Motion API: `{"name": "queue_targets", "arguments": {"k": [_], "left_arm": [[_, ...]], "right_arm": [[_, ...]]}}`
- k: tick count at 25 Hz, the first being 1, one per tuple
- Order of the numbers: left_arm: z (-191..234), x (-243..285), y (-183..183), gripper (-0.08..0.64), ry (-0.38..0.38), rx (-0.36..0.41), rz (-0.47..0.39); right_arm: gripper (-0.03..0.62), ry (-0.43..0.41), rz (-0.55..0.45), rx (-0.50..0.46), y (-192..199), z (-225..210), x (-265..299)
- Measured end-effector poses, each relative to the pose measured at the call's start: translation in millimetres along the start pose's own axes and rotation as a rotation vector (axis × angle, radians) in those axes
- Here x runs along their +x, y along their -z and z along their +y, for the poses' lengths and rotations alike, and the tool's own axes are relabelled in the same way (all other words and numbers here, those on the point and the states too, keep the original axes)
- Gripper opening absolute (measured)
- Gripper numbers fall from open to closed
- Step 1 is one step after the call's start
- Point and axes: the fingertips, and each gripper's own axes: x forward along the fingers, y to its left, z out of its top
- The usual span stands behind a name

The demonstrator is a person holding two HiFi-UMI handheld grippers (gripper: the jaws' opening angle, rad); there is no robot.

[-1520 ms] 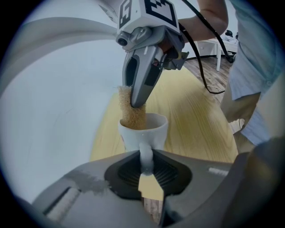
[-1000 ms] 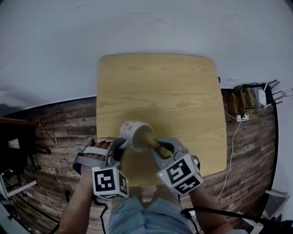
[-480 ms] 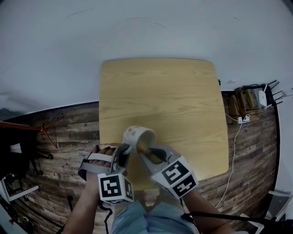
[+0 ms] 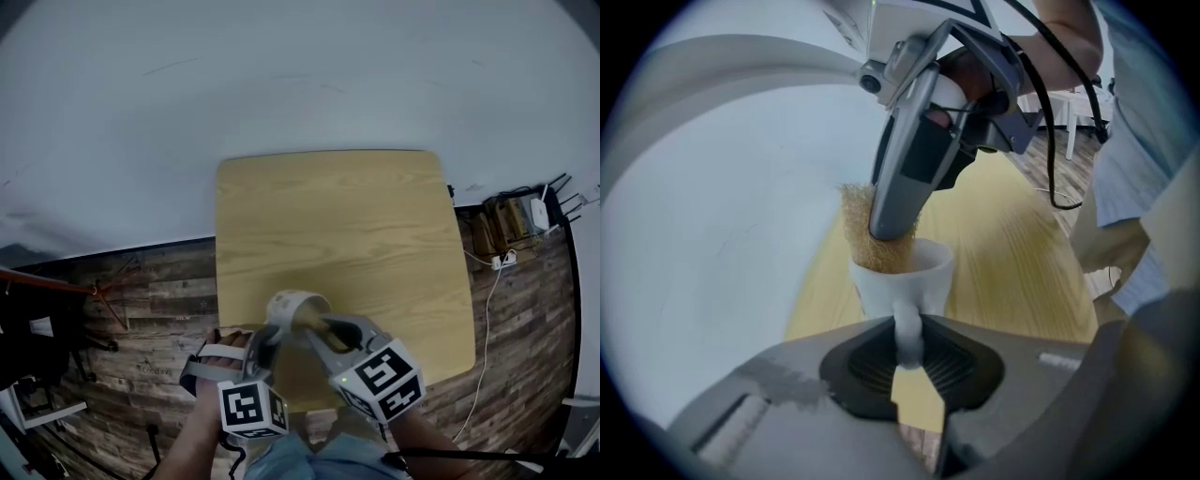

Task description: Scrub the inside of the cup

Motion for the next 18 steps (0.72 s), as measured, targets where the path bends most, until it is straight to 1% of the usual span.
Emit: {"name": "queue_targets", "arguments": {"k": [3, 8, 11, 13, 18], "left_arm": [[0.9, 1.6, 2.3, 0.067, -0.001, -0.018, -0.010], [-0.5, 3.0, 10.2, 0.067, 0.018, -0.132, -0.043], [-0.1, 4.4, 15.5, 0.067, 0.024, -0.222, -0.067], [-0.8, 5.2, 18.6, 0.067, 0.024, -0.283, -0.090], [-4.4, 9.7, 33.0, 0.069, 0.047, -0.487, -0.171]], "right_arm": [[0.057, 0.013, -0.026, 0.012, -8.1, -6.0, -8.1], [0.057, 0.054, -0.111, 0.008, -30.5, -17.4, -26.9], [0.057, 0.078, -0.154, -0.010, -44.7, -25.2, -37.1], [0.057, 0.092, -0.167, -0.019, -47.3, -28.7, -41.8], [0.057, 0.098, -0.169, -0.024, -39.6, -29.2, -45.1]]}}
